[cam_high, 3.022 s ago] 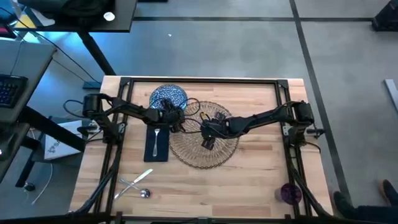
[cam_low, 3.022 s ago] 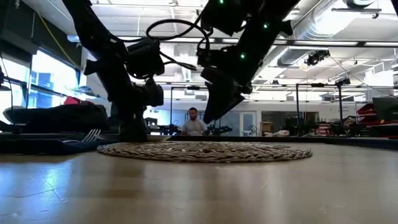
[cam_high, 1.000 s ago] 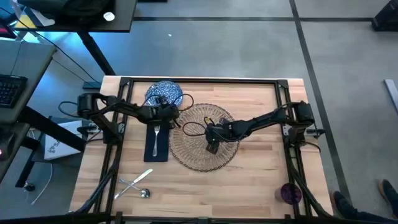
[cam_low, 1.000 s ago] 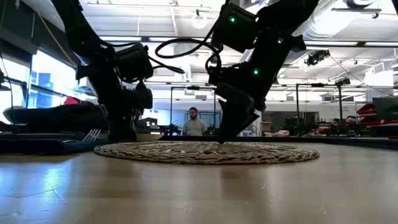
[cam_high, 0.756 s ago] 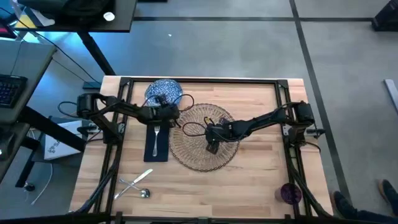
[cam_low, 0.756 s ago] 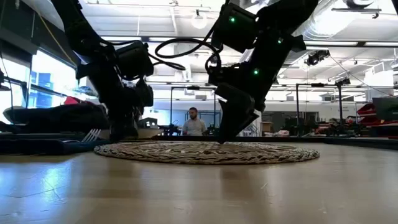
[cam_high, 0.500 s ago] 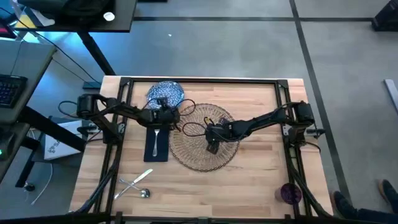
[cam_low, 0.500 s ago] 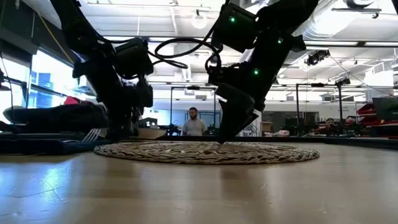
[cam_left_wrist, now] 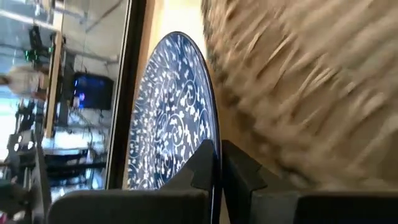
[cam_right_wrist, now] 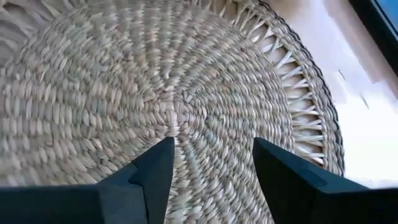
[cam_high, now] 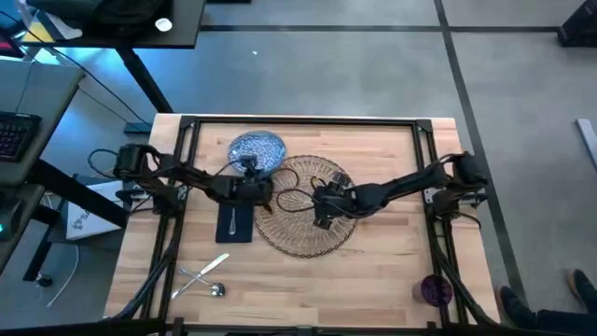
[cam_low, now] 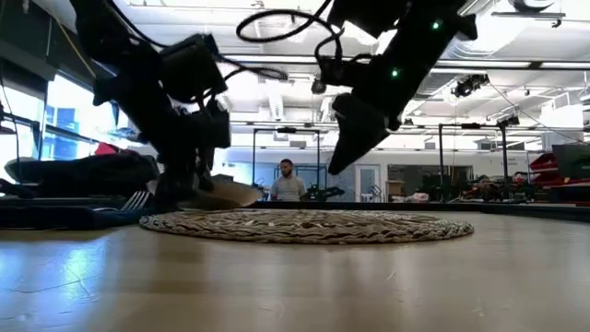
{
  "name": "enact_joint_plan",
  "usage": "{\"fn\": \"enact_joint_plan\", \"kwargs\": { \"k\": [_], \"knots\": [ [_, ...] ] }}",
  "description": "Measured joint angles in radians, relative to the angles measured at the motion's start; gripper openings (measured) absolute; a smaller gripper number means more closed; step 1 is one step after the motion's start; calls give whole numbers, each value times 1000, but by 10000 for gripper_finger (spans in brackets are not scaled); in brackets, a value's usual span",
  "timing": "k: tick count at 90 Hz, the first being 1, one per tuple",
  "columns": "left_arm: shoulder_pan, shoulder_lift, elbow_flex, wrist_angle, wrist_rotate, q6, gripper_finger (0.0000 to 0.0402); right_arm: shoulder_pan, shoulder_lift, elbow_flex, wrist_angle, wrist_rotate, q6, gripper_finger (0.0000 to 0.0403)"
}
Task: Set table place
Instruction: Put the blue plate on the brown placemat
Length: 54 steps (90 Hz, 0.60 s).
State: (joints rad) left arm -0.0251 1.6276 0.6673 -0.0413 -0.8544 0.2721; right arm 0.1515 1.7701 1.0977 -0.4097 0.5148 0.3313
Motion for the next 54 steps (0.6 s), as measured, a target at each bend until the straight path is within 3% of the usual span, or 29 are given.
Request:
{"fn": "enact_joint_plan", "kwargs": {
  "k": [30, 36, 45, 54],
  "knots": [
    [-122, 0, 140, -46, -69, 21, 1, 47, -25, 0, -79, 77, -35, 190],
    [-148, 0, 151, -28, -7, -15, 1, 57, -26, 0, -97, 83, -36, 190],
    [-193, 0, 152, -14, 176, -46, 0, 68, -26, 0, -149, 137, -41, 190],
    [-242, 0, 152, 0, 194, -45, 0, 79, -34, 0, -203, 233, -40, 190]
  ]
}}
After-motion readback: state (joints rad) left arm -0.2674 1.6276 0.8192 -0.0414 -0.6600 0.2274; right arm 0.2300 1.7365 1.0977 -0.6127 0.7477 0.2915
